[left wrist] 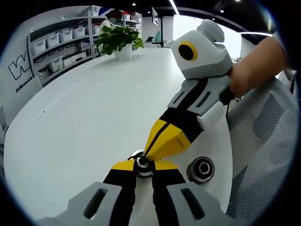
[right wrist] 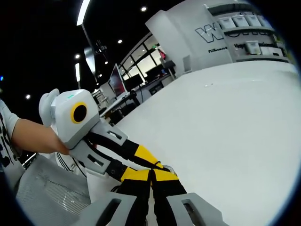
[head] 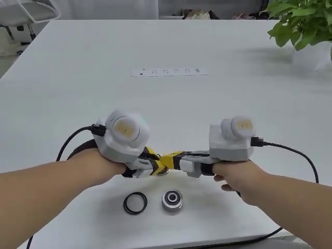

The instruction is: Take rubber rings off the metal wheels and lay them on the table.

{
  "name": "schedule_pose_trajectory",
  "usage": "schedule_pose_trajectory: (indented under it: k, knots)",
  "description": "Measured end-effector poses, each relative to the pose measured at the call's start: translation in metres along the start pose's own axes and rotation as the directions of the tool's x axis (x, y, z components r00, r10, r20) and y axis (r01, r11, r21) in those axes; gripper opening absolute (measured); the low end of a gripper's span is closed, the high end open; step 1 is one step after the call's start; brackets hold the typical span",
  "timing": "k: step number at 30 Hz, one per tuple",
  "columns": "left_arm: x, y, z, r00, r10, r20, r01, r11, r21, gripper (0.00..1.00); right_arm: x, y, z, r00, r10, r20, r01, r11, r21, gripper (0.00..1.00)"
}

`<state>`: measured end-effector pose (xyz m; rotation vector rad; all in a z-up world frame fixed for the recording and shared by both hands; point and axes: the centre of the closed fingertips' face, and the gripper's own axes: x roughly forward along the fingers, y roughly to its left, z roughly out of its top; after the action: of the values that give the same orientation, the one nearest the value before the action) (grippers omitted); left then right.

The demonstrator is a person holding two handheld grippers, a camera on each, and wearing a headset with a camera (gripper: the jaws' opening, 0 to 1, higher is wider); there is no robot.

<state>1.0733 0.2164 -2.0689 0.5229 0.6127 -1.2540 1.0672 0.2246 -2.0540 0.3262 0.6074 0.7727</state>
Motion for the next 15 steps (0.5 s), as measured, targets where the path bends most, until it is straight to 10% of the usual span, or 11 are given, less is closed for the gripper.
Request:
schedule_pose_trajectory:
  k: [15]
  knots:
    - [-0.0006,-0.0001,0.0001,0.9999,0.013,-0.002,-0.013,1.000,0.018,0.09,-0.0036,-0.0055,-0.0117,0.9988,-0.021,-0.045,0.020,1.000,-0.020,0.00]
